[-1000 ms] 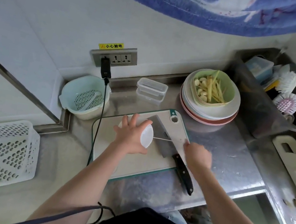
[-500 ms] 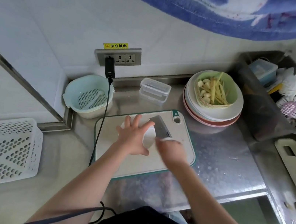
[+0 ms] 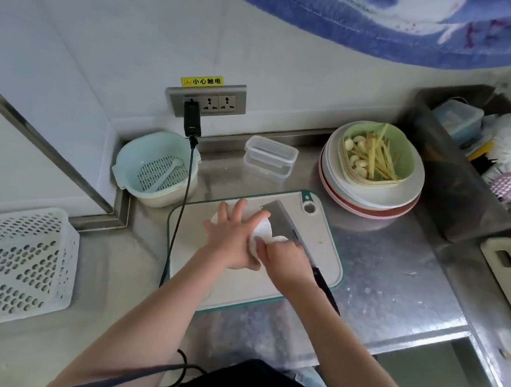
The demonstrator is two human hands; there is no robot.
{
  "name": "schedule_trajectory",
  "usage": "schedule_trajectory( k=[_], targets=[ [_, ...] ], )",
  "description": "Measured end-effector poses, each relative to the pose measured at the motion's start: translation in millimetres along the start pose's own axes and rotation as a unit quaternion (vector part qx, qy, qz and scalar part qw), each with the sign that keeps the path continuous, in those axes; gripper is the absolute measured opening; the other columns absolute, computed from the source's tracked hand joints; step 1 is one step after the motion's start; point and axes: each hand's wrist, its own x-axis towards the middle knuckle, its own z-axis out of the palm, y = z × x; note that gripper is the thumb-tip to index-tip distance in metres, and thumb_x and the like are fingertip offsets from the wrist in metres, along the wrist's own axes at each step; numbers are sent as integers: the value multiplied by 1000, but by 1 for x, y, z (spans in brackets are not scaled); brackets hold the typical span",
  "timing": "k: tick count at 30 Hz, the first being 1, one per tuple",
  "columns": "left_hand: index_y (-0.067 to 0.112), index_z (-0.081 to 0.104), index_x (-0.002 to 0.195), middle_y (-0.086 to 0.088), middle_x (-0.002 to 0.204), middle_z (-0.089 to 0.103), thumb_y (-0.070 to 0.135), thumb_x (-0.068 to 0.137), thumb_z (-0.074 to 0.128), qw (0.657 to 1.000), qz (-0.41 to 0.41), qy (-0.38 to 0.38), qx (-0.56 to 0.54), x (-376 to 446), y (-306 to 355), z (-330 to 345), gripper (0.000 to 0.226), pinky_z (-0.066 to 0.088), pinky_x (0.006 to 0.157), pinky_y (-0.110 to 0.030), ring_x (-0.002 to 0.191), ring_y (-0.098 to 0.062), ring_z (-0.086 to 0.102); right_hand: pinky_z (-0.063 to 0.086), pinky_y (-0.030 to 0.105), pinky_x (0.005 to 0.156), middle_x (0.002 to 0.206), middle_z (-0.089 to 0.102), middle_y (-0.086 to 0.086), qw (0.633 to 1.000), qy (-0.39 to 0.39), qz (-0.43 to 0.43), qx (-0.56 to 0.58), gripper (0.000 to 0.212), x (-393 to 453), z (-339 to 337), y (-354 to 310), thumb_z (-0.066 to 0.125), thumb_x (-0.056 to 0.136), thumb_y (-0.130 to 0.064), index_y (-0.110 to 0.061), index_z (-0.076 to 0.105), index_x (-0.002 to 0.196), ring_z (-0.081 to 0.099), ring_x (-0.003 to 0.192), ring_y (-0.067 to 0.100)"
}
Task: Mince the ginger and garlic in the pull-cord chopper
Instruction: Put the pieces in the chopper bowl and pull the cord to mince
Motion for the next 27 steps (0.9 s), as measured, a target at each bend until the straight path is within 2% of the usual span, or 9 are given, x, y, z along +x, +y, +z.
schedule_trajectory(
  k=[2,6,7,13,18,20,23,25,27],
  targets=[
    [51,15,138,3,151,2,47,56,77,1000,2,-2,-6,-1,-1,-1,103,28,99,-58,140,-36,1,41,34,85,107,64,18,996,-11,91,-6,46,0,-5,32,26,103,-34,-8,64,103,60,101,35],
    [51,17,137,2,148,5,44,56,77,1000,5,0,-6,-1,0,-2,102,28,99,-57,138,-36,4,44,37,89,112,64,20,940,-12,336,55,48,-31,-25,107,26,100,-34,-6,63,114,60,103,35],
    [51,17,137,2,149,5,45,56,77,1000,5,1,-3,-1,0,-2,102,28,99,-57,138,-36,4,45,37,88,111,64,21,943,-6,329,54,46,-29,-24,102,27,100,-32,-7,63,113,60,102,36],
    [51,14,140,2,153,-1,49,59,77,1000,6,-6,2,-1,-1,-1,102,29,98,-58,140,-37,2,42,35,80,104,65,19,998,-24,40,31,50,-3,-8,-7,28,102,-36,-3,65,100,59,99,36],
    [52,16,137,3,150,4,46,52,77,1000,3,-4,-1,-1,-2,-1,105,31,97,-56,138,-35,5,44,38,85,109,63,24,952,-11,295,75,55,-27,-7,99,26,101,-41,-1,63,107,60,100,39],
    [52,16,138,3,150,4,46,53,76,1000,5,0,4,-1,-2,-1,104,31,97,-55,138,-35,5,45,39,81,102,65,25,950,10,301,81,56,-32,-12,104,24,101,-40,2,63,99,61,94,39],
    [51,14,139,3,151,1,46,55,75,1000,5,-11,4,0,-2,-2,104,30,98,-56,139,-36,4,48,35,77,78,68,15,980,28,151,130,54,-21,-20,60,33,100,-41,-8,68,74,63,81,32],
    [50,14,139,3,150,3,48,56,75,1000,6,-11,6,-2,-1,-3,104,31,97,-56,137,-38,7,49,31,67,55,61,0,982,4,47,181,51,-13,-28,27,45,96,-40,-18,58,52,59,60,19],
    [49,17,137,2,146,10,51,55,75,1000,13,-1,-3,-5,-1,-6,100,34,94,-54,132,-38,15,47,32,57,55,59,-2,976,35,-6,213,42,-2,-32,14,58,89,-38,-15,59,54,52,52,14]
  ],
)
